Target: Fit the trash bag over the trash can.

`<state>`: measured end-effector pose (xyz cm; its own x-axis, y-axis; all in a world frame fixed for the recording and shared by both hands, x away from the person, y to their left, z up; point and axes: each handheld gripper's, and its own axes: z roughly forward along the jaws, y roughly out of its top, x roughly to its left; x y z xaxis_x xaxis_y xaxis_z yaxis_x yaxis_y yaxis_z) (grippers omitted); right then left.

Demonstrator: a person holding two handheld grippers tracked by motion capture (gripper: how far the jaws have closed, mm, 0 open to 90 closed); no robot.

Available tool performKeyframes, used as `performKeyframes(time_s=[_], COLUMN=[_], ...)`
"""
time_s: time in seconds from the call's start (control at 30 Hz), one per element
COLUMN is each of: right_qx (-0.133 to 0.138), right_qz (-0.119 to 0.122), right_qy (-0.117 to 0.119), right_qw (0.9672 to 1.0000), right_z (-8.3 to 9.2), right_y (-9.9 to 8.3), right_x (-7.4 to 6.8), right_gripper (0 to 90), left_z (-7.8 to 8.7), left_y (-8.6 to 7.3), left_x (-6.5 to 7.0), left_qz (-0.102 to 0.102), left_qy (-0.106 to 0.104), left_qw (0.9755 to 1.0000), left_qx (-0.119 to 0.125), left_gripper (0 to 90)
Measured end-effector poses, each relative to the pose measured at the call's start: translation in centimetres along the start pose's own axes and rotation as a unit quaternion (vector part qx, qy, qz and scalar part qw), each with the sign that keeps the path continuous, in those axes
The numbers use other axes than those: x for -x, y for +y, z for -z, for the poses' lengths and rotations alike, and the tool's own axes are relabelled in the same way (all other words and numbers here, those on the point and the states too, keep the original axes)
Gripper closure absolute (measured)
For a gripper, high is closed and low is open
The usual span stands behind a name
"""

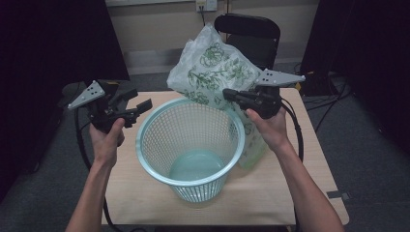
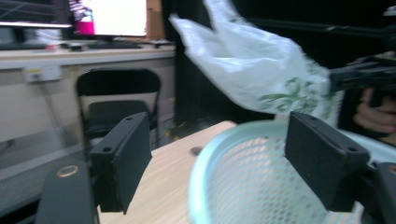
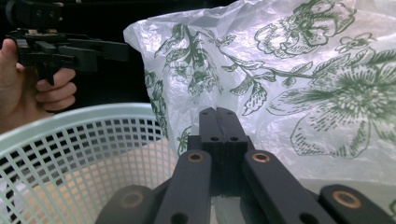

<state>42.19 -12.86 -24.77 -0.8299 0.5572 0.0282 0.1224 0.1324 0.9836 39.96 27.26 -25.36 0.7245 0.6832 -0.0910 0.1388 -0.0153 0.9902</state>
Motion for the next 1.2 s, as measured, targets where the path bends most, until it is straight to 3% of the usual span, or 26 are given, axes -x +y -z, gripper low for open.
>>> performKeyframes(time_s=[0.13, 0.2, 0.23, 0.3, 0.33, 0.37, 0.4, 0.43, 0.5, 0.53, 0.6, 0.7, 0.97, 1.13, 1.2], right_qx=[-0.001, -0.003, -0.009, -0.014, -0.019, -0.021, -0.021, -0.020, -0.017, -0.015, -0.009, -0.006, 0.021, 0.034, 0.030], right_qz=[0.007, 0.006, 0.013, 0.016, 0.017, 0.013, 0.013, 0.014, 0.015, 0.015, 0.015, 0.018, 0.018, 0.015, 0.019], right_qy=[0.013, 0.022, 0.029, 0.033, 0.034, 0.040, 0.040, 0.041, 0.038, 0.035, 0.029, 0.022, 0.002, 0.023, 0.041], right_qw=[0.9999, 0.9997, 0.9994, 0.9992, 0.9991, 0.9989, 0.9989, 0.9988, 0.9990, 0.9992, 0.9994, 0.9996, 0.9996, 0.9990, 0.9985], right_z=[-0.3, -0.5, -0.7, -0.9, -1.1, -1.2, -1.2, -1.3, -1.2, -1.1, -0.9, -0.4, 1.4, 2.0, 1.6], right_y=[0.5, 0.5, 0.1, -0.2, -0.5, -1.0, -1.0, -1.2, -1.1, -1.0, -0.8, -0.3, 1.4, 2.3, 2.1], right_x=[-0.6, -0.8, -1.3, -1.6, -1.8, -1.9, -1.9, -2.1, -2.1, -2.0, -1.9, -1.8, -0.7, -0.7, -1.6], right_gripper=[90.0, 90.0, 90.0, 90.0, 90.0, 90.0, 90.0, 90.0, 90.0, 90.0, 90.0, 90.0, 90.0, 90.0, 90.0], left_z=[-0.9, -1.5, -2.1, -2.4, -2.7, -3.1, -3.1, -3.4, -3.7, -3.9, -4.0, -4.1, -4.0, -3.8, -3.8], left_y=[0.9, 1.3, 1.5, 1.6, 1.6, 1.5, 1.5, 1.3, 1.2, 1.2, 1.2, 1.2, 1.3, 1.6, 1.8], left_x=[1.0, 1.6, 1.8, 1.8, 1.6, 1.2, 1.2, 1.4, 1.6, 1.7, 1.7, 1.5, 1.3, 1.4, 2.0], left_qz=[-0.012, -0.024, -0.041, -0.046, -0.042, -0.038, -0.038, -0.054, -0.062, -0.063, -0.053, -0.048, -0.048, -0.042, -0.052], left_qy=[-0.013, -0.008, 0.002, 0.004, -0.009, -0.037, -0.037, -0.048, -0.051, -0.045, -0.039, -0.042, -0.050, -0.064, -0.074], left_qw=[0.9998, 0.9997, 0.9991, 0.9989, 0.9991, 0.9984, 0.9984, 0.9969, 0.9958, 0.9959, 0.9969, 0.9972, 0.9972, 0.9971, 0.9959], left_qx=[0.003, 0.001, 0.000, -0.004, -0.007, -0.018, -0.018, -0.032, -0.044, -0.046, -0.042, -0.040, -0.028, -0.008, 0.000], left_gripper=[21.1, 21.7, 23.1, 28.5, 28.5, 37.1, 44.4, 49.8, 51.1, 48.5, 34.5, 26.1, 29.3, 27.0, 25.9])
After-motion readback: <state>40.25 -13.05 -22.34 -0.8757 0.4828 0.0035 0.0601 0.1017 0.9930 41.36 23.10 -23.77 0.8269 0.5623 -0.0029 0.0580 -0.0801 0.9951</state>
